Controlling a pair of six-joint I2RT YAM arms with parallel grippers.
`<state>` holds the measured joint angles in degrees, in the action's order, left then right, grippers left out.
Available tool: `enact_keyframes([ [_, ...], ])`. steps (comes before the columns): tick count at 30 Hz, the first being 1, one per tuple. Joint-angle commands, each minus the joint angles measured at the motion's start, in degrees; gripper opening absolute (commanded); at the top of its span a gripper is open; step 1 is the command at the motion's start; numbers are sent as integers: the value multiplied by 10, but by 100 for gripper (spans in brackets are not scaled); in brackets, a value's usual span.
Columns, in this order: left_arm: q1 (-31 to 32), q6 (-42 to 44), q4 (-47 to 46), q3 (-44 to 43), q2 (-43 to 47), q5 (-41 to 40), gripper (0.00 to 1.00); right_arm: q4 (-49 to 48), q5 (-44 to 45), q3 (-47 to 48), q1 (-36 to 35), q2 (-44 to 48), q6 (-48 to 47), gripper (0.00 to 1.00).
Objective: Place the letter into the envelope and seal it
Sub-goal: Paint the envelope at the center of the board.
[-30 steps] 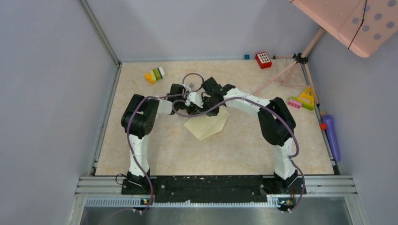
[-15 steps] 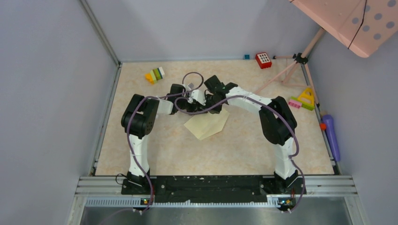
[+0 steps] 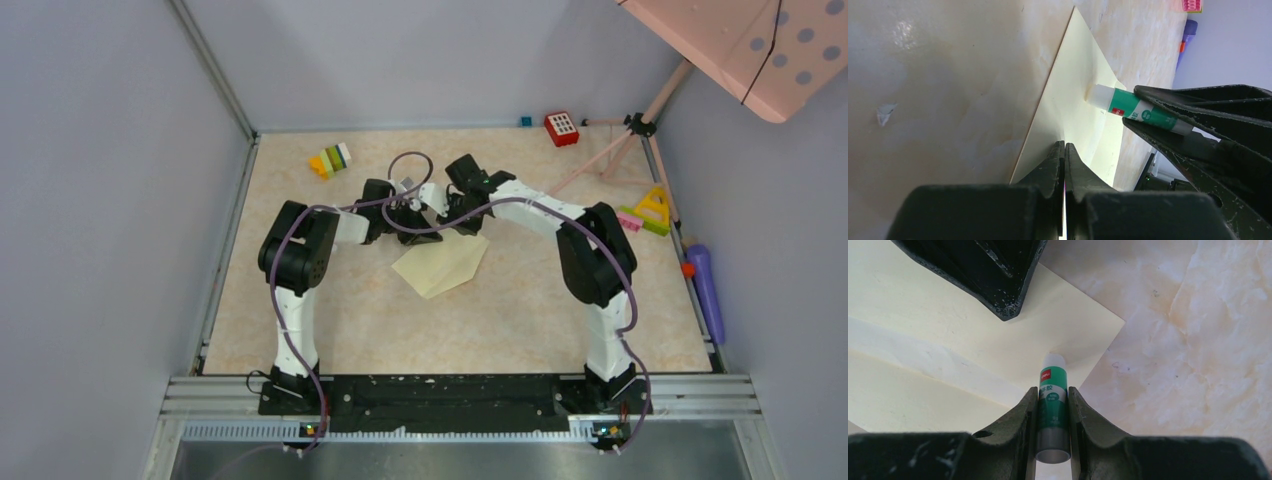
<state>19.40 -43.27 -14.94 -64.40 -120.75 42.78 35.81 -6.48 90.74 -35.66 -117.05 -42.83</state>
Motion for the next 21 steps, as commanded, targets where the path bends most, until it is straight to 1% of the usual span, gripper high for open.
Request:
enact_keyframes([
  [1,5,38,43,17,-7,-68,0,2,-46,23,5,28,12,0],
  [3,5,37,43,16,-7,-69,0,4,-71,23,-1,40,16,0],
  [7,5,37,44,16,-7,-69,0,16,-87,22,-21,48,12,0],
  [15,5,37,44,16,-7,-68,0,13,-97,5,-55,44,11,0],
  [21,5,38,44,16,-7,-69,0,8,-87,12,-67,26,13,0],
])
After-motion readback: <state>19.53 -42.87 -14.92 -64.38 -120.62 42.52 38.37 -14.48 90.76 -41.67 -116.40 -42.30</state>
